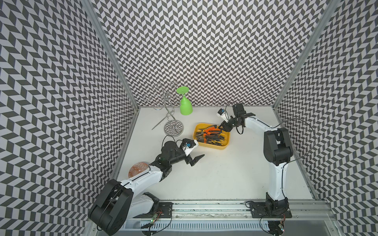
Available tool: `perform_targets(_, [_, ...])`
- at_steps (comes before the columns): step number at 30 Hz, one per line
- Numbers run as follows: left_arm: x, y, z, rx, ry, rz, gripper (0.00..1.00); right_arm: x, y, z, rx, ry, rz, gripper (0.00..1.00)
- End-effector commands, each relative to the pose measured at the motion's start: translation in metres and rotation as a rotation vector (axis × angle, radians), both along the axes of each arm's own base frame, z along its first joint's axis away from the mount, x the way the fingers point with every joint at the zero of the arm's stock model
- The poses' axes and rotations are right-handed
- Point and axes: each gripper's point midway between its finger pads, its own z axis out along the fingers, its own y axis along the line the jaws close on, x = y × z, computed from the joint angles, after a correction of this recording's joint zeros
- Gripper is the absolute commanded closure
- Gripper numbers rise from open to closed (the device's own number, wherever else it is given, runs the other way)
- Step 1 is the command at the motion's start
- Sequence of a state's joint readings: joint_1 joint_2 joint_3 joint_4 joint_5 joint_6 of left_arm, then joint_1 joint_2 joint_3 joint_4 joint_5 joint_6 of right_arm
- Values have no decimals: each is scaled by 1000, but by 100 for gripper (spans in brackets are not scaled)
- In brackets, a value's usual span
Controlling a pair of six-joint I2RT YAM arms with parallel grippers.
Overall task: Take the pliers out of the storage box
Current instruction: Adjust the storage box at the center of the board.
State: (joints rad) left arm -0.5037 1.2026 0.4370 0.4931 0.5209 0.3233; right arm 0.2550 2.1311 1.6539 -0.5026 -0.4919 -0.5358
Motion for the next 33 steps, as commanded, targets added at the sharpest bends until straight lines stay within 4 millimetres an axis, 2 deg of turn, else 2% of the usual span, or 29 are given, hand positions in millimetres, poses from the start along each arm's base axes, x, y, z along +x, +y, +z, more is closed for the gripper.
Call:
perform_targets(1, [4, -4, 8, -11, -16, -1, 2, 1, 2, -13, -14, 19, -1, 67])
perform_targets(3, [5, -4, 7, -11, -11, 1, 2, 1, 3, -13, -8, 27, -3, 76])
perform_targets(5, [5, -4, 7, -11, -11, 0, 2, 1, 2, -14, -10, 31, -6, 78])
perform_targets(6, [5, -4, 8, -12, -11, 1, 2, 2, 0, -16, -20, 25, -18, 73])
perform_targets(7, [5, -4, 7, -12, -9, 0, 2, 4, -3, -19, -37, 18, -33, 63])
perform_targets(8, [5, -4, 8, -13, -11, 0, 2, 7, -6, -22, -51, 14, -45, 64])
perform_targets(10, [5, -4, 7, -13, -6, 1, 2, 7, -7, -27, -66, 32, -44, 77])
perform_targets(14, [5, -4, 6, -12, 5, 4, 2, 3, -4, -26, -43, 50, -43, 90])
perform_targets(18, [7, -4, 6, -24, 18, 14, 2, -2, -3, -15, 0, 26, -72, 100])
perform_targets(21, [10, -3, 8, -47, 38, 39, 2, -4, -7, -8, 43, 32, -157, 100])
perform_targets(23, [15, -1, 9, -64, 62, 74, 2, -5, -11, -3, 103, 50, -277, 100])
perform_targets(25, [21, 2, 10, -78, 86, 114, 2, -14, -10, 6, 193, 75, -354, 100])
perform_targets(28, [29, 7, 10, -93, 119, 175, 2, -39, 1, 22, 314, 81, -429, 100])
perform_targets(33, [41, 17, 11, -129, 192, 288, 2, -75, 20, 33, 426, 111, -551, 100])
